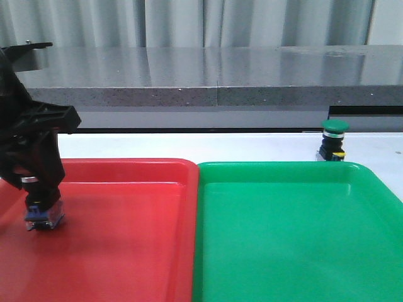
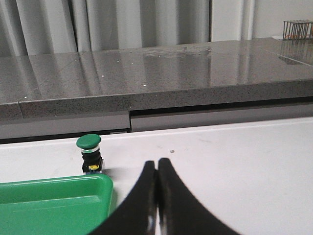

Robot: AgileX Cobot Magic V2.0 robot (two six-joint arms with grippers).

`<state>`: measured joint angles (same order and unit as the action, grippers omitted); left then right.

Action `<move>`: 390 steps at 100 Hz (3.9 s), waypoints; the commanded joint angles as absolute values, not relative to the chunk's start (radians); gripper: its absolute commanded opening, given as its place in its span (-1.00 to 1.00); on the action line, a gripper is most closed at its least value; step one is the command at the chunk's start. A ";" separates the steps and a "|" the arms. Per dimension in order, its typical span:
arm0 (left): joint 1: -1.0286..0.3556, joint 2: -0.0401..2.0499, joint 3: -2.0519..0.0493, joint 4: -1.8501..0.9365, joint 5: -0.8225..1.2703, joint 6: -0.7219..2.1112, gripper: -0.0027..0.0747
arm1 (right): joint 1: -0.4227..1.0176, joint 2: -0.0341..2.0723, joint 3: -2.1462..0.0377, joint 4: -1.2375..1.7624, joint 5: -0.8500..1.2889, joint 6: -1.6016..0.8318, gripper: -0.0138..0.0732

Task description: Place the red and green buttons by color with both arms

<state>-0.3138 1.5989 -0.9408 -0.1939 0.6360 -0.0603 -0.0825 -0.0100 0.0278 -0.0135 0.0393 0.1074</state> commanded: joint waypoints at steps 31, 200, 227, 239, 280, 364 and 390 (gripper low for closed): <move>-0.323 1.557 -0.962 -0.203 0.634 -0.057 0.34 | -0.089 -0.033 0.009 -0.016 -0.034 0.103 -0.83; -0.201 0.662 -0.608 -0.140 0.311 -0.057 -0.98 | -0.089 -0.033 0.009 -0.016 -0.034 0.103 -0.83; -0.140 0.537 -0.559 -0.132 0.318 -0.060 -0.98 | -0.089 -0.033 0.009 -0.016 -0.034 0.103 -0.83; -0.135 0.488 -0.548 -0.060 0.316 -0.056 -0.98 | -0.089 -0.033 0.009 -0.016 -0.034 0.103 -0.83; -0.135 0.333 -0.431 -0.031 0.279 -0.056 -0.98 | -0.089 -0.033 0.009 -0.016 -0.034 0.103 -0.83; 0.016 -0.036 0.014 -0.065 0.059 0.000 -0.98 | -0.089 -0.033 0.009 -0.016 -0.034 0.103 -0.83; 0.016 -0.036 0.014 -0.068 0.064 0.000 -0.98 | -0.089 -0.033 0.009 -0.016 -0.034 0.103 -0.83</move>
<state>0.0130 -0.0041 0.0019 -0.0573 0.1395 0.0000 -0.0825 -0.0100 0.0291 -0.0135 0.0393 0.1074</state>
